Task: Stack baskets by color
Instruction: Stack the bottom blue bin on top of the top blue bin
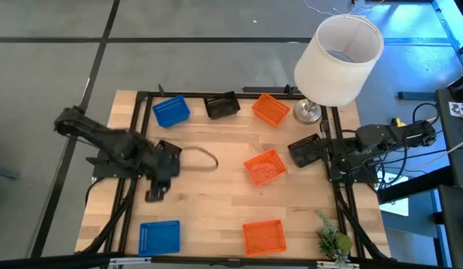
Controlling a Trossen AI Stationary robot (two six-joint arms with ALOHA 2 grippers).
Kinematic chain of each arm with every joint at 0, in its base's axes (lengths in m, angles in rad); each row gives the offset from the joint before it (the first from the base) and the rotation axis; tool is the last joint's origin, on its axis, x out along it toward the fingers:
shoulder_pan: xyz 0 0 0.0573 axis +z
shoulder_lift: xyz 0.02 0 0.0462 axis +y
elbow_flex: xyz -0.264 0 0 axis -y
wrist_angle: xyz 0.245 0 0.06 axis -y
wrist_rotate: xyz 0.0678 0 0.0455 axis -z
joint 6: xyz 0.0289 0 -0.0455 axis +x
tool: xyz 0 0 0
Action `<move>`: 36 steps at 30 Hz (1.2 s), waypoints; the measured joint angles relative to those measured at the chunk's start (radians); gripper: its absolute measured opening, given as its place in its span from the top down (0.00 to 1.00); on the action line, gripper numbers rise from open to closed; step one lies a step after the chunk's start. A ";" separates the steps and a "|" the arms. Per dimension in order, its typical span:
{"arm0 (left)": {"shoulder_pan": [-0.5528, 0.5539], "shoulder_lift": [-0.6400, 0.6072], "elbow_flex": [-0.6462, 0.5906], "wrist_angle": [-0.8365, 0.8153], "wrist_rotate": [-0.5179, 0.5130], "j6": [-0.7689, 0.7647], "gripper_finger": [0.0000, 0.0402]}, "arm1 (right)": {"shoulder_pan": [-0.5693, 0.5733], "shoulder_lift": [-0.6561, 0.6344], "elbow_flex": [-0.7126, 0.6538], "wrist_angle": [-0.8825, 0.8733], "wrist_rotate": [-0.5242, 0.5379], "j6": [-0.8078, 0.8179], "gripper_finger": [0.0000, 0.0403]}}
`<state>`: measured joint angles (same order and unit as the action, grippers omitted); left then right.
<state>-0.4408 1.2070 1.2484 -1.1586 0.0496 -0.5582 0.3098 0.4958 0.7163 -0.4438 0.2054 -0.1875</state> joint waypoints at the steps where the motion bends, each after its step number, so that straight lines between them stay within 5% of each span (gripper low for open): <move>1: -0.033 0.014 0.000 0.010 -0.018 -0.027 0.83 | 0.000 0.028 0.026 -0.017 -0.003 0.000 0.98; 15: -0.427 0.227 0.000 0.062 -0.276 -0.353 0.83 | 0.000 0.288 0.237 -0.140 -0.026 -0.003 0.98; 36: -0.560 0.501 -0.008 0.204 -0.351 -0.610 0.84 | 0.000 0.296 0.242 -0.137 -0.026 0.002 0.98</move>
<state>-1.0011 1.7078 1.2406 -0.9550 -0.3016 -1.1687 0.3096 0.7921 0.9585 -0.5812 0.1795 -0.1852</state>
